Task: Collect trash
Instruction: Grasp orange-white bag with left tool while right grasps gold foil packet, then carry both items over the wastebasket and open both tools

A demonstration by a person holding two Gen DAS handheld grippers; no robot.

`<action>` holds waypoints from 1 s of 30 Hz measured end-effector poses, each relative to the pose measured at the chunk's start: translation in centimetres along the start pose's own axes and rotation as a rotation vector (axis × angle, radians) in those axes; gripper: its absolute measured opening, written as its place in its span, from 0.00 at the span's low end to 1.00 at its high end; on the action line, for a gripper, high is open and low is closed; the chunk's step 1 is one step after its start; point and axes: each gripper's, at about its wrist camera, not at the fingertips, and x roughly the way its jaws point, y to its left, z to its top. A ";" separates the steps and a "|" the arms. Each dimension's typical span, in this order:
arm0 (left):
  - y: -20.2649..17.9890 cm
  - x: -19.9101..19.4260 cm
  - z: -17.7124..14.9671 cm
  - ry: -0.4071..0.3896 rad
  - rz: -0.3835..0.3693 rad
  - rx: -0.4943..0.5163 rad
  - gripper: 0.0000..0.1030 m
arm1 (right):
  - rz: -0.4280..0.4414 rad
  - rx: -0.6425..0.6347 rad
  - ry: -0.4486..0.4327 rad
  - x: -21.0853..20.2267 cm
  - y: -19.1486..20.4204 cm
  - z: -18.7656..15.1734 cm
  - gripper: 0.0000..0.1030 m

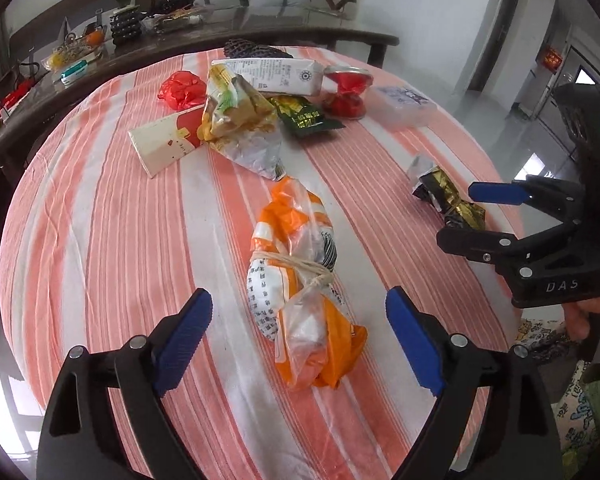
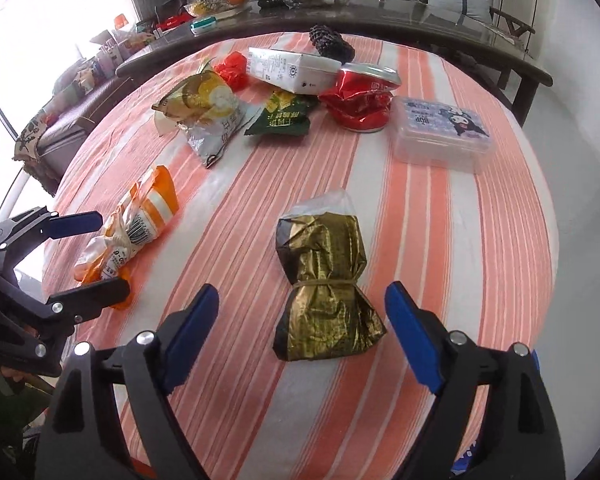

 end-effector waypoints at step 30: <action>-21.0 1.6 4.1 -0.017 -0.339 0.101 0.42 | -0.058 0.409 -0.150 -11.0 -20.3 -10.2 0.39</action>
